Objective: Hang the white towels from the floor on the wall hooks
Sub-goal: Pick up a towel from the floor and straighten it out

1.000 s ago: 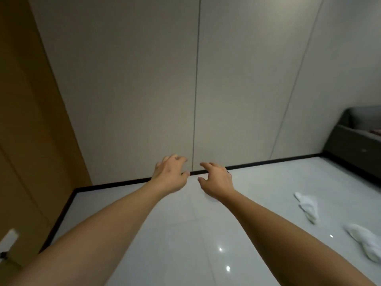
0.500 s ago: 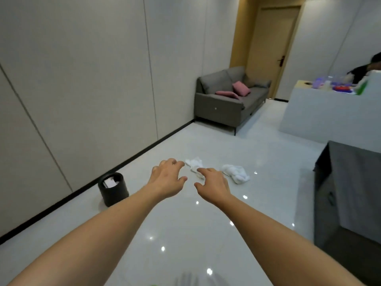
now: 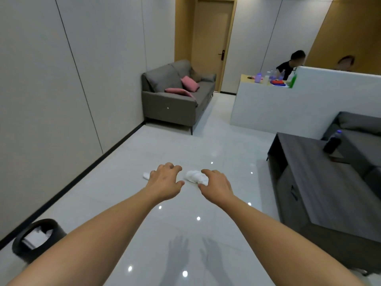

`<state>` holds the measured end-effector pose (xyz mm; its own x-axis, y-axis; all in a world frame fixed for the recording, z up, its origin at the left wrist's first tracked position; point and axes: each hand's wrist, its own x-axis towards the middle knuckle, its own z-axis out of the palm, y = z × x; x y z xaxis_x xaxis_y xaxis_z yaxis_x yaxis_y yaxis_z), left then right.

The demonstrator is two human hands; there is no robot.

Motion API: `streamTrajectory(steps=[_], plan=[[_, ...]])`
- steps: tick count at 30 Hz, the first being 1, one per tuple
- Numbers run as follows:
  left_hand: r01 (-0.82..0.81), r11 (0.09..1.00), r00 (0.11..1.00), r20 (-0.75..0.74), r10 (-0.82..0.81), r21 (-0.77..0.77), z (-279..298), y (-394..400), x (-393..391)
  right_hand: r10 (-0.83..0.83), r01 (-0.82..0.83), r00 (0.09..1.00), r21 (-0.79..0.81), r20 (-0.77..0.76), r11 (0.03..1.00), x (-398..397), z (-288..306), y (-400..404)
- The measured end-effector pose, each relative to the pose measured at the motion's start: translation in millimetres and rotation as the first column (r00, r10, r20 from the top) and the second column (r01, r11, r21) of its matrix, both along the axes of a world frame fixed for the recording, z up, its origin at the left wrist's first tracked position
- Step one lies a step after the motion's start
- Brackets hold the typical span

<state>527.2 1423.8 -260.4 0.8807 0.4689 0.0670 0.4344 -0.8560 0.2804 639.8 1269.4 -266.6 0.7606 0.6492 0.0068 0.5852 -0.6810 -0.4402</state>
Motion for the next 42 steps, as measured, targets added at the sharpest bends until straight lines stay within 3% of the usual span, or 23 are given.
streamTrajectory(steps=[13,24,33,38,42], plan=[[-0.136,0.977,0.981,-0.158,0.11,-0.162,-73.3,184.9,73.5,-0.021,0.006,0.981,-0.077,-0.191,0.997,96.4,-81.4,148.7],[-0.269,0.937,0.93,-0.313,0.192,-0.223,-159.1,331.9,207.0,0.017,-0.079,0.931,-0.156,-0.364,0.985,251.4,-187.1,314.2],[-0.382,0.886,0.878,-0.401,0.259,-0.264,-189.4,429.6,289.4,0.034,-0.172,0.871,-0.239,-0.489,0.956,347.9,-240.7,425.1],[-0.405,0.858,0.861,-0.447,0.242,-0.317,-246.1,457.5,324.0,-0.038,-0.158,0.823,-0.293,-0.566,0.943,368.2,-295.1,447.5],[-0.41,0.829,0.858,-0.471,0.207,-0.382,-329.4,467.6,344.9,-0.131,-0.095,0.798,-0.337,-0.588,0.937,375.8,-369.8,461.3]])
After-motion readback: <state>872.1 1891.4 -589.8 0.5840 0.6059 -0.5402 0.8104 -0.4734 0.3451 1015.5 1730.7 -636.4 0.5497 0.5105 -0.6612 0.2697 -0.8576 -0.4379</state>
